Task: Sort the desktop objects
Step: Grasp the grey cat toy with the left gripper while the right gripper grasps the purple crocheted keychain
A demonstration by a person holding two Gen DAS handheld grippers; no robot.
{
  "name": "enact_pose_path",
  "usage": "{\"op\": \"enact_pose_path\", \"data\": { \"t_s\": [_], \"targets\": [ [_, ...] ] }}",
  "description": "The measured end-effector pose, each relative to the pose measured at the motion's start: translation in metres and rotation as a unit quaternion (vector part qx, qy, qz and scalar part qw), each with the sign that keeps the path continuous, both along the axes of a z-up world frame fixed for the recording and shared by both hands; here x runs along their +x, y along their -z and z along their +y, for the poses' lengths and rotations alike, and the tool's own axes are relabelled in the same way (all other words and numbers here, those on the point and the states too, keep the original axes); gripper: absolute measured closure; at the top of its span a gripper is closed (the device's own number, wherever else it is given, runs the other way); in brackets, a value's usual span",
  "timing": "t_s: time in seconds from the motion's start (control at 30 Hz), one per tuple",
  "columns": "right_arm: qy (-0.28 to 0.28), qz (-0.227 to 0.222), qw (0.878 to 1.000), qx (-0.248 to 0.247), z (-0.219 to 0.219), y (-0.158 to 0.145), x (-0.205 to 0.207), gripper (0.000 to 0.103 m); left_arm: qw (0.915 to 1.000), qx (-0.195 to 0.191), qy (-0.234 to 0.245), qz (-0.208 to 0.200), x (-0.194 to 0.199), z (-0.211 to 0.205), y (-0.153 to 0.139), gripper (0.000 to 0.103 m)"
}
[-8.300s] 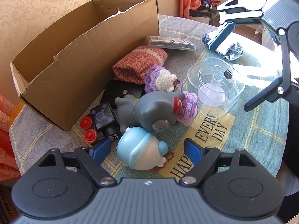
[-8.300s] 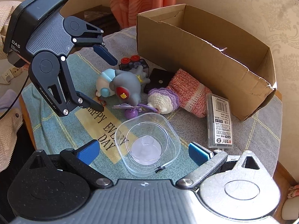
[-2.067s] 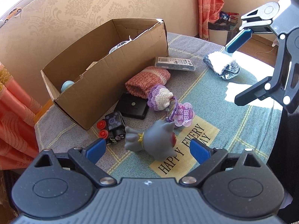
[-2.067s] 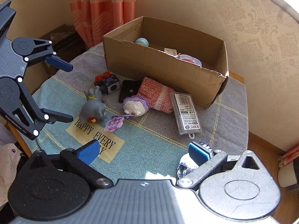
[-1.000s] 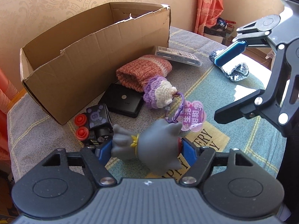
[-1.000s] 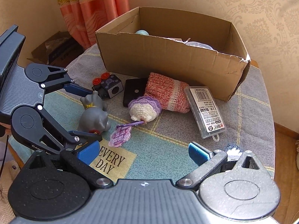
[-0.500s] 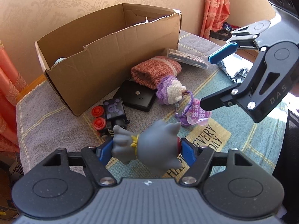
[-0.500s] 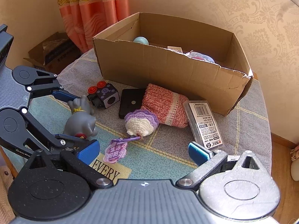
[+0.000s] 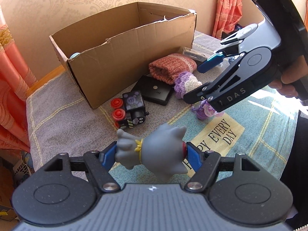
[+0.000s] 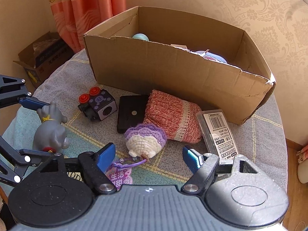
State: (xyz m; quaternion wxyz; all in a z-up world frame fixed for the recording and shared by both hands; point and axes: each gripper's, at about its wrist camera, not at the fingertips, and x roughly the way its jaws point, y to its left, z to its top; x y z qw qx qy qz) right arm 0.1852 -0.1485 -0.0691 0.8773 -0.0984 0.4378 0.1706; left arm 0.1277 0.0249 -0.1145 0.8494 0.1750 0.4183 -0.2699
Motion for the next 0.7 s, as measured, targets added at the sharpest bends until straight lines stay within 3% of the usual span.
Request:
{"op": "enact_pose_path", "data": {
  "t_s": [0.3,0.7],
  "targets": [
    [-0.017,0.004,0.999,-0.039,0.016,0.015,0.009,0.047,1.0,-0.004,-0.006,-0.006,-0.004,0.003,-0.005,0.029],
    [-0.035,-0.003,0.998,-0.042,0.017,-0.001,0.0,0.049,0.9999,-0.001,-0.01,-0.012,-0.014,0.004,-0.018,0.029]
  ]
}}
